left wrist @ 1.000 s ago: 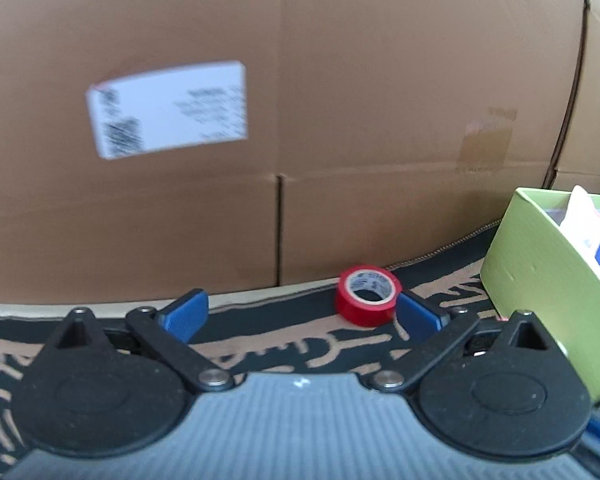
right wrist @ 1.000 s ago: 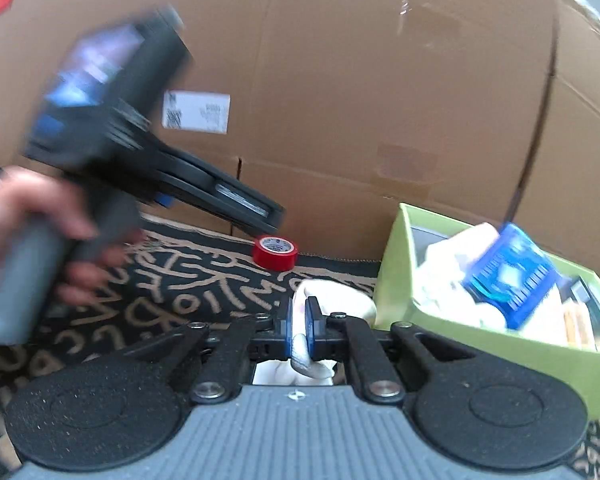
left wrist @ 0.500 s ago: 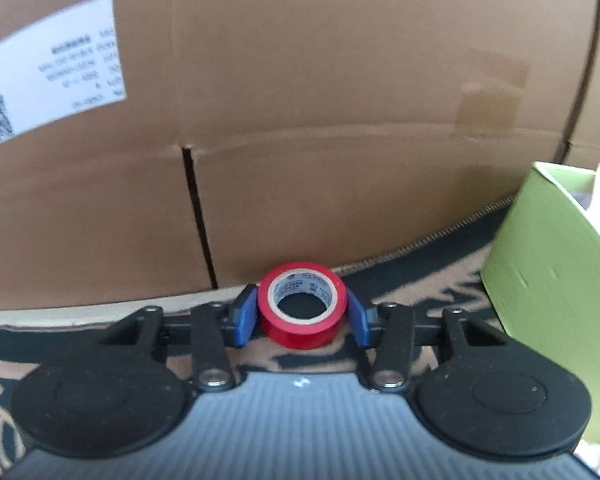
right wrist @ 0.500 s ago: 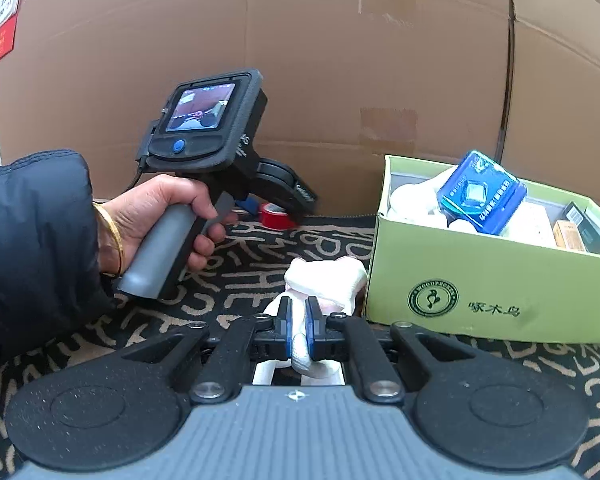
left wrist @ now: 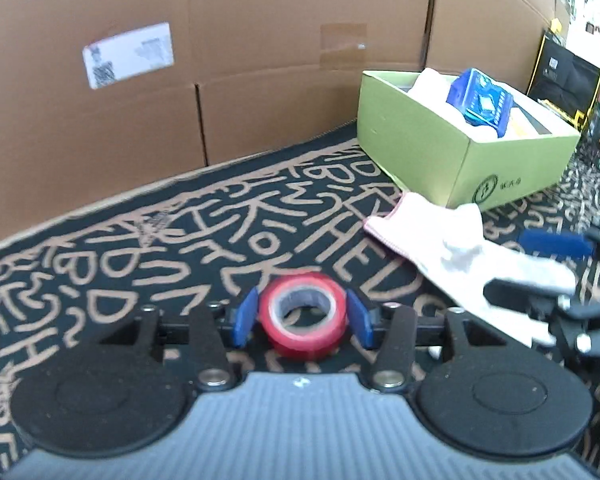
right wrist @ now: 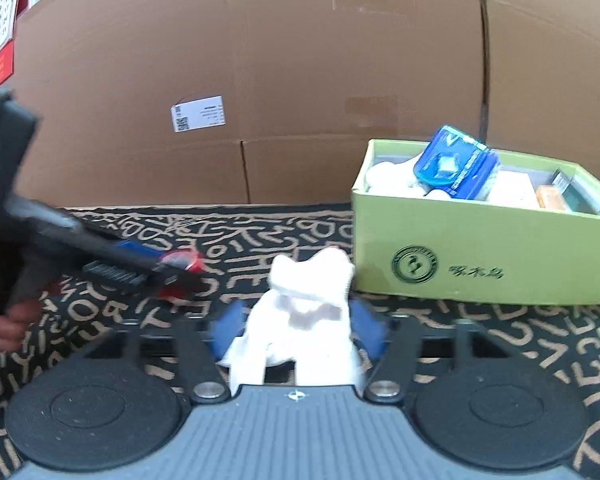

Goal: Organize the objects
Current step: 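Grasp the red tape roll with the left tool while the right tool grasps the white plush toy, then carry the tape roll and plush toy into the lime-green box and open both tools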

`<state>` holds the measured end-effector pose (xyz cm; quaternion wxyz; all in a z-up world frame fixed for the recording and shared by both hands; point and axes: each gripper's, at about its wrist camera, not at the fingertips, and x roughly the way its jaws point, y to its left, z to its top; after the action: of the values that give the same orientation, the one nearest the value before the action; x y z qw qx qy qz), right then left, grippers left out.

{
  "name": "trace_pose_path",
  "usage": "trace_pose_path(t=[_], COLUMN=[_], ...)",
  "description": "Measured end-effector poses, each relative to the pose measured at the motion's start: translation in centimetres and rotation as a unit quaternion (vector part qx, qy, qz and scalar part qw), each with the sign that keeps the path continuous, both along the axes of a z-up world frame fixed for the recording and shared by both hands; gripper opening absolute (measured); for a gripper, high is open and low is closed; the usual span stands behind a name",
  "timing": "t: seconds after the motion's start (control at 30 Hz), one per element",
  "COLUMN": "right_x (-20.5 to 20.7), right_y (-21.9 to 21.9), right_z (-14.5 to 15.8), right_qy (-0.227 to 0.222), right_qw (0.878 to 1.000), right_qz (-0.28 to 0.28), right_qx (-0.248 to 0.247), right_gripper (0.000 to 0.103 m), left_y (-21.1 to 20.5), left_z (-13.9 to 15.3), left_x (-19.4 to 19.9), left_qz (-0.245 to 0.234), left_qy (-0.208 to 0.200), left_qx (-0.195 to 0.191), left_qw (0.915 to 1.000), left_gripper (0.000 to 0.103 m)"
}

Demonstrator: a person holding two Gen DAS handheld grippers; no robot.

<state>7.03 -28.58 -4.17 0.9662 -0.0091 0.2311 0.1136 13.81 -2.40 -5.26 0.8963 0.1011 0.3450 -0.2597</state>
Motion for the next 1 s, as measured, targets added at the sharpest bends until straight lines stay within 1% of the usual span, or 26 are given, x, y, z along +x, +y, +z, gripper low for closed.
trace_pose_path(t=[0.03,0.07,0.13,0.23,0.3,0.33,0.37,0.4,0.43,0.47,0.5,0.6,0.67,0.73,0.87,1.0], right_x=[0.2,0.5,1.0,1.5,1.9,2.0,2.0,2.0,1.9,1.9,1.9,1.4,0.9,0.3,-1.2,-2.6], right_y=[0.1,0.2,0.4,1.0,1.2,1.0,0.7,0.6,0.4,0.2,0.0,-0.5,-0.7,-1.2,-2.8,-5.1], right_z=[-0.1,-0.2,-0.6,-1.4,-1.8,-1.8,-1.8,-1.7,-1.7,-1.7,-1.7,-1.4,-1.0,-0.1,2.4,4.9], right_qy=[0.006,0.016,0.032,0.046,0.054,0.056,0.057,0.057,0.056,0.055,0.053,0.044,0.033,0.016,-0.033,-0.088], right_qw=[1.000,1.000,0.999,0.999,0.998,0.998,0.998,0.998,0.998,0.998,0.999,0.999,0.999,0.999,0.997,0.994], right_qz=[0.002,0.004,0.012,0.016,0.011,0.015,0.023,0.022,0.017,0.014,0.009,0.008,0.012,0.019,0.018,-0.012], right_qx=[-0.004,-0.006,-0.007,-0.024,-0.033,-0.028,-0.015,-0.007,-0.006,-0.006,0.001,0.022,0.031,0.045,0.061,0.060], right_gripper=[0.070,0.070,0.072,0.077,0.076,0.065,0.048,0.043,0.033,0.022,0.018,0.014,0.014,0.014,0.014,0.014], left_y=[0.1,0.0,0.1,-0.6,-1.0,-1.1,-1.1,-1.2,-1.1,-1.2,-1.2,-1.3,-1.3,-1.6,-2.8,-5.1], left_z=[0.0,0.0,0.2,-0.2,-0.6,-0.9,-1.1,-1.2,-1.2,-1.1,-0.9,-0.7,-0.4,0.3,3.0,6.2], left_x=[-0.2,-0.3,-0.4,-0.1,-0.1,0.0,0.0,0.0,0.0,0.0,-0.1,-0.3,-0.4,-0.6,-1.6,-2.7], left_qz=[0.002,0.003,0.003,-0.003,-0.002,-0.003,-0.006,-0.009,-0.010,-0.013,-0.012,-0.008,-0.008,-0.012,-0.032,-0.060], left_qy=[-0.009,-0.015,-0.012,-0.001,-0.005,-0.005,-0.001,0.003,0.007,0.009,0.006,0.008,0.016,0.015,-0.005,-0.038], left_qx=[0.006,0.012,0.017,0.020,0.030,0.033,0.034,0.029,0.024,0.023,0.027,0.028,0.020,0.011,-0.015,-0.044], left_qw=[0.9999,0.9998,0.9998,0.9998,0.9995,0.9994,0.9994,0.9995,0.9996,0.9996,0.9996,0.9995,0.9996,0.9998,0.9994,0.9965], left_gripper=[0.060,0.061,0.067,0.072,0.072,0.070,0.067,0.062,0.056,0.052,0.046,0.046,0.046,0.046,0.046,0.046])
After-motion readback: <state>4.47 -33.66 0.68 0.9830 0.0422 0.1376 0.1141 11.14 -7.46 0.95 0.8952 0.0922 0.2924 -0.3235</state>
